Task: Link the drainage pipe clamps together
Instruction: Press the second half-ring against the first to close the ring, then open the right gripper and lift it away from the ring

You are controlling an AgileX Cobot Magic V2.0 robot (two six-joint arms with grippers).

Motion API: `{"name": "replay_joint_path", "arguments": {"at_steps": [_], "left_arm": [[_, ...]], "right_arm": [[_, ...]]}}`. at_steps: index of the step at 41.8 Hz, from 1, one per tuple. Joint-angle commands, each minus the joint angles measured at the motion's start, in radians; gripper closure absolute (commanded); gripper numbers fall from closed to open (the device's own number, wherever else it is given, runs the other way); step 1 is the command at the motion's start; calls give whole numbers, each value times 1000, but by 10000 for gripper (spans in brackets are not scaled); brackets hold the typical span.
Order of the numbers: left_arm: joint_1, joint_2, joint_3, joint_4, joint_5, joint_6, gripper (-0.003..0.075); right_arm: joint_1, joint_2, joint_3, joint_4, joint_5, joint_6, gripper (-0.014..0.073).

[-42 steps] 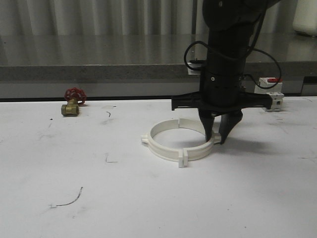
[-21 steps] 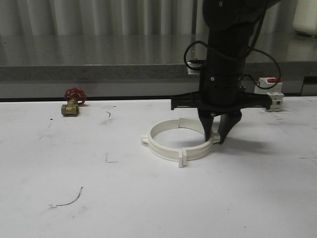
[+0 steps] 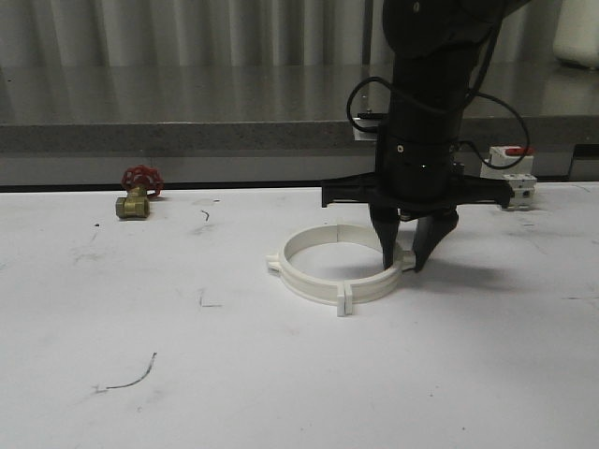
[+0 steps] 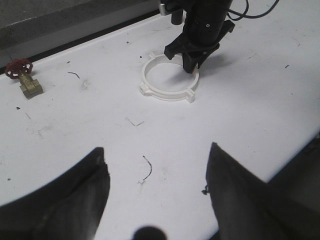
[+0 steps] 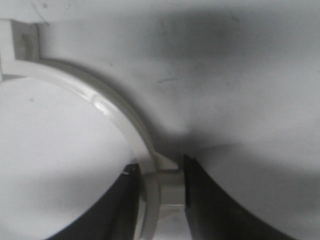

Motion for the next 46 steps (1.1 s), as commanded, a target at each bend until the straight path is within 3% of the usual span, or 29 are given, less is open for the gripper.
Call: {"name": "replay_joint_path", "arguments": {"at_steps": [1,19,26,33,40,46], "left_arm": [[-1,4,-29,-9,-68,0,302],[-1,4,-29,-9,-68,0,302],[-1,4,-29,-9,-68,0,302],[-1,4,-29,-9,-68,0,302],[-1,4,-29,-9,-68,0,302],[-1,4,-29,-9,-68,0,302]], "right_arm": [[3,-53,-29,-9,-16,-3,307],[2,-206,-29,-93,52,-25,313],[-9,-338,8,-61,42,-291,313],[-38,-518,145,69,-59,-603,313],[-45,-712,326,84,-173,-585,313],[-45,-868,467,20,-230,-461,313]]}}
